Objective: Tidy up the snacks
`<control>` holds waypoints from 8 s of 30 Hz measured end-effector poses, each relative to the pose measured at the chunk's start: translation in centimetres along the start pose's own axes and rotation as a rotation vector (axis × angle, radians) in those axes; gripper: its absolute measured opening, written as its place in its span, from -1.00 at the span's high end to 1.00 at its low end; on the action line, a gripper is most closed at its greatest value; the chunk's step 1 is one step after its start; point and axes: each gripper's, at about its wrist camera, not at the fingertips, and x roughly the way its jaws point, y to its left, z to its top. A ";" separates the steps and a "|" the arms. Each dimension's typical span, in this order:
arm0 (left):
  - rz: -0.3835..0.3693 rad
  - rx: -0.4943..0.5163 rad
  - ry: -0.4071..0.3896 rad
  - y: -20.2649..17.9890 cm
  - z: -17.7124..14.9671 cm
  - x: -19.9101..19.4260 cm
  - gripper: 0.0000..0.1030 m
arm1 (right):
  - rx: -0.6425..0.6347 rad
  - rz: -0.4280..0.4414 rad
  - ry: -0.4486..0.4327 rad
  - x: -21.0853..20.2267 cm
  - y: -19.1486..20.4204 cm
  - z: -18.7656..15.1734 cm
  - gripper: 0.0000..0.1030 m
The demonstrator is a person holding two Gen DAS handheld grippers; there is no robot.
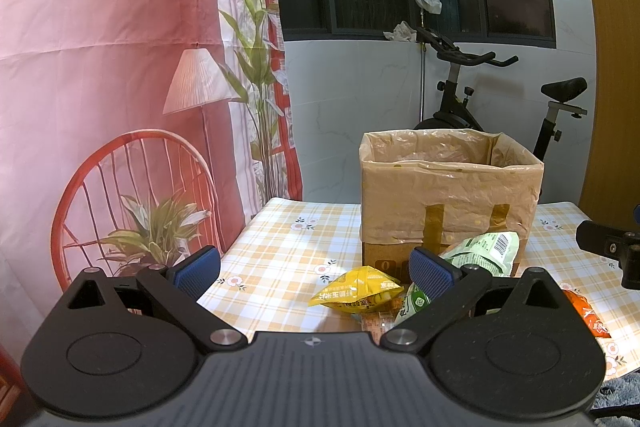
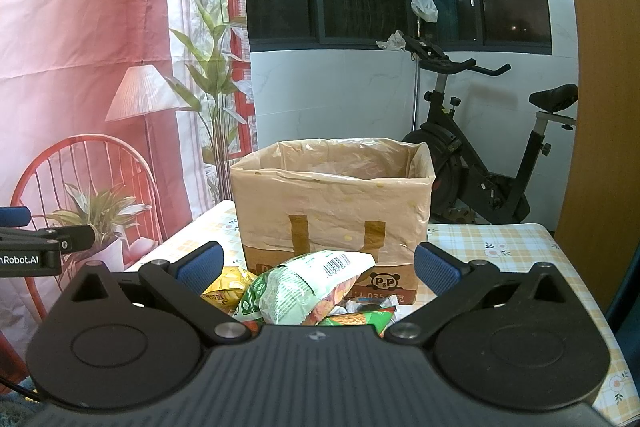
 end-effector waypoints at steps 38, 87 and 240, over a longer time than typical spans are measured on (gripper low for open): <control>0.009 -0.024 0.022 0.3 0.2 1.1 -0.97 | 0.020 0.010 0.001 -0.1 0.2 0.6 -1.00; -0.048 -0.079 0.200 2.7 -3.1 16.7 -0.88 | 0.190 0.114 0.369 22.0 -2.1 -3.5 -0.94; -0.223 -0.126 0.059 1.1 8.3 21.4 -0.83 | 0.005 0.196 0.053 19.4 -8.3 9.3 -0.98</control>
